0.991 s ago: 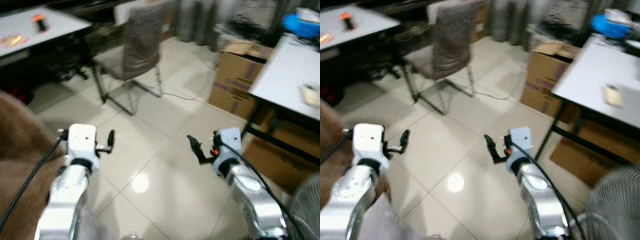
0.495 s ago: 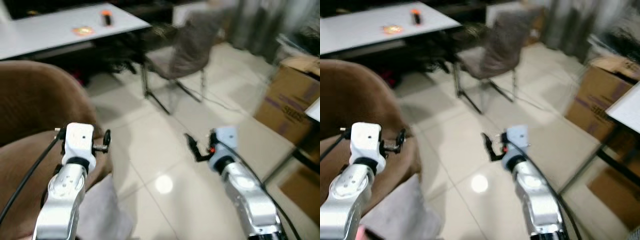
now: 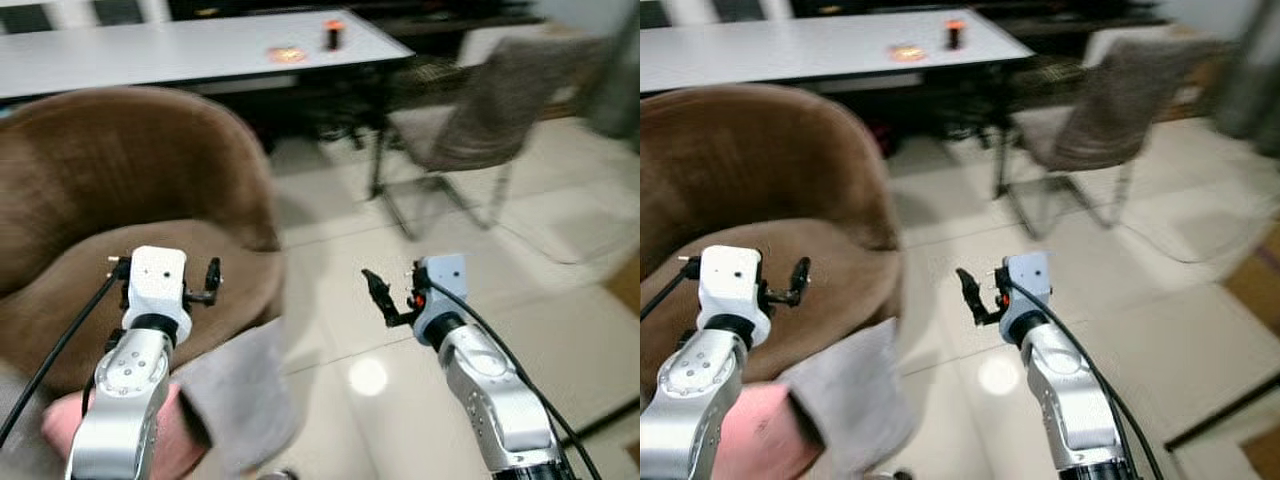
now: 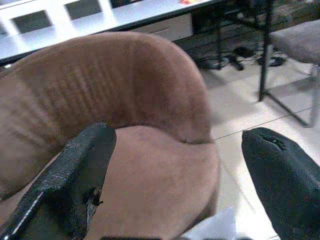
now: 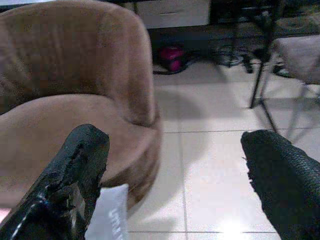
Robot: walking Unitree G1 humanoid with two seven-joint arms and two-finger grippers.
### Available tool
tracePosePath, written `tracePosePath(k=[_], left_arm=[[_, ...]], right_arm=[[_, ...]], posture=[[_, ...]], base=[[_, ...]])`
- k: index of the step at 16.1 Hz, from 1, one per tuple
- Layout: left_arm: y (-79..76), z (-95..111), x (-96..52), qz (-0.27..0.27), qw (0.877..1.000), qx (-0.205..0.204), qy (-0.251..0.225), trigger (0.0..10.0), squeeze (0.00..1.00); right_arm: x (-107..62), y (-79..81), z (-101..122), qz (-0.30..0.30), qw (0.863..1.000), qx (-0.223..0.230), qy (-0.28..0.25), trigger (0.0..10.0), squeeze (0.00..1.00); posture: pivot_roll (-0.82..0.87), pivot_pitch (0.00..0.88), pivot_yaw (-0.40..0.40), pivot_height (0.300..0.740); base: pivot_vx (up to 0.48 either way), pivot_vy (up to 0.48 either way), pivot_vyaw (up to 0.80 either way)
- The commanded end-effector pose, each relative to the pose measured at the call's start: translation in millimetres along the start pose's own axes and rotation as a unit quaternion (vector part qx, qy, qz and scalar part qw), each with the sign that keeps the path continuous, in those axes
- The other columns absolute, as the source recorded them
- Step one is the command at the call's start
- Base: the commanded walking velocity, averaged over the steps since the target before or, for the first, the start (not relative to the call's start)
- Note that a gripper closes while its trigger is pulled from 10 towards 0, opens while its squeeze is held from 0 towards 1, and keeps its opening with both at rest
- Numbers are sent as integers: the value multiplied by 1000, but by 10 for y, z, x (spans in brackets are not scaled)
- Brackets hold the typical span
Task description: Move the pillow to the sofa from floor
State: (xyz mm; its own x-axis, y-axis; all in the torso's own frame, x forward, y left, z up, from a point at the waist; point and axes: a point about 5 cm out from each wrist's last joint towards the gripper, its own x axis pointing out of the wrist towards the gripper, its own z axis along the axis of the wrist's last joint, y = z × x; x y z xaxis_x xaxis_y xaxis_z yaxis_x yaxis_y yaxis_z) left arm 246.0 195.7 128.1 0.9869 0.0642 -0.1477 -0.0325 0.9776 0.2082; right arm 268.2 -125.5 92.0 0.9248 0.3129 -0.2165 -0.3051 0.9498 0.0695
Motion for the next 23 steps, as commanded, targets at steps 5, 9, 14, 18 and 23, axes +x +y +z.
tracePosePath(k=[5, 9, 14, 18, 23], left_arm=[[17, 8, 2, 20, 1000, 8, -7, 10000, 0], [22, 19, -15, 21, 999, -2, -24, 10000, 0], [10, 31, -15, 8, 999, -12, -33, 10000, 0], [0, 28, -11, 2, 999, -12, -33, 10000, 0], [-5, 34, -2, -3, 999, -11, -34, 10000, 0]], right_arm=[[15, -53, 40, -3, 1000, -4, -2, 10000, 0], [38, -50, 42, -3, 1000, -6, -1, 10000, 0], [65, -88, -38, -21, 999, -22, 33, 10000, 0], [55, -75, 8, -10, 998, -52, 18, 10000, 0], [59, -86, 14, -11, 997, -69, 25, 10000, 0]], posture=[[-84, 0, -1, 740], [-76, 0, -12, 740], [-78, 0, -12, 740], [-82, 0, -6, 740], [-83, 0, -1, 740]], base=[[0, -96, 800], [0, 0, 800], [134, 0, 378], [354, 0, 0], [352, 0, 0]])
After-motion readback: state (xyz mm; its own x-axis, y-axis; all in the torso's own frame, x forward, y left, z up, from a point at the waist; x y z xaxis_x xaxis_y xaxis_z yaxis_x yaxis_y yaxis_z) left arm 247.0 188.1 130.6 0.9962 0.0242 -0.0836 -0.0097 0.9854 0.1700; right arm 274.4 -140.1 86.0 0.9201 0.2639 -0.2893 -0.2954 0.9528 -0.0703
